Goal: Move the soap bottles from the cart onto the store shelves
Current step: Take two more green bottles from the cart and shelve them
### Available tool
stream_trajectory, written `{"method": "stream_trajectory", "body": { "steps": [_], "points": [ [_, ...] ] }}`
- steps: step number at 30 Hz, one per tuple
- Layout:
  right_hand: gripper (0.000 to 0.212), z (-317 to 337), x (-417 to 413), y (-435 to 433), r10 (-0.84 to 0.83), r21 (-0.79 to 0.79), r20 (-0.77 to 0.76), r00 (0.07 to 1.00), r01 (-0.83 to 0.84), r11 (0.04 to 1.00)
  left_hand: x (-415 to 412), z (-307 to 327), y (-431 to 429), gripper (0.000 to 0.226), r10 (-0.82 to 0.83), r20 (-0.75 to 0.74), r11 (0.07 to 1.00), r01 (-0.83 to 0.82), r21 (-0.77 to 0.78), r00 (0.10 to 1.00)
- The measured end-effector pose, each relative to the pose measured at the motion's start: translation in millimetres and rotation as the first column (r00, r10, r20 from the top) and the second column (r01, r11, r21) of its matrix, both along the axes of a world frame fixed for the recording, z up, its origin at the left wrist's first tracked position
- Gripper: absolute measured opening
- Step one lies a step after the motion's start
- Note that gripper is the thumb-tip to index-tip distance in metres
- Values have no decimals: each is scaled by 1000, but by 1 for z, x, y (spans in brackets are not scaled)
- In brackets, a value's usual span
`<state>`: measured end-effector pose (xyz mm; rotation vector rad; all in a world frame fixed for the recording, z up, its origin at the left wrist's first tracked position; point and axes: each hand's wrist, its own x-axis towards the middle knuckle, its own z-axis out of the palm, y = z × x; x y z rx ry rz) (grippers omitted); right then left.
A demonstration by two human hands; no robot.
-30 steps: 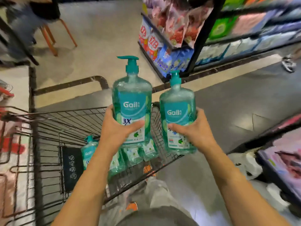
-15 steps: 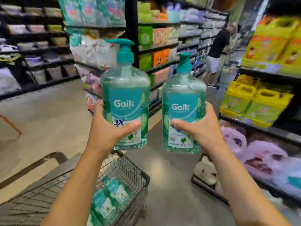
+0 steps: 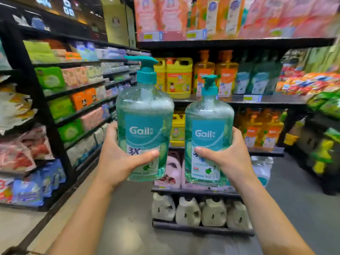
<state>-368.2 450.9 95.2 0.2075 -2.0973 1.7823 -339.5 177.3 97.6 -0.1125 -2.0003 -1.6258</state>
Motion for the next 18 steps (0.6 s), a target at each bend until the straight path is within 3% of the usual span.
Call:
{"method": "stream_trajectory", "body": {
  "steps": [9, 18],
  "points": [
    [95, 9, -11, 172, -196, -10, -33, 980, 196, 981, -64, 15, 169, 114, -233, -41, 972, 234, 22, 972],
    [87, 5, -36, 263, -325, -54, -65, 944, 321, 945, -135, 20, 265, 115, -384, -95, 910, 394, 129, 918]
  ]
}}
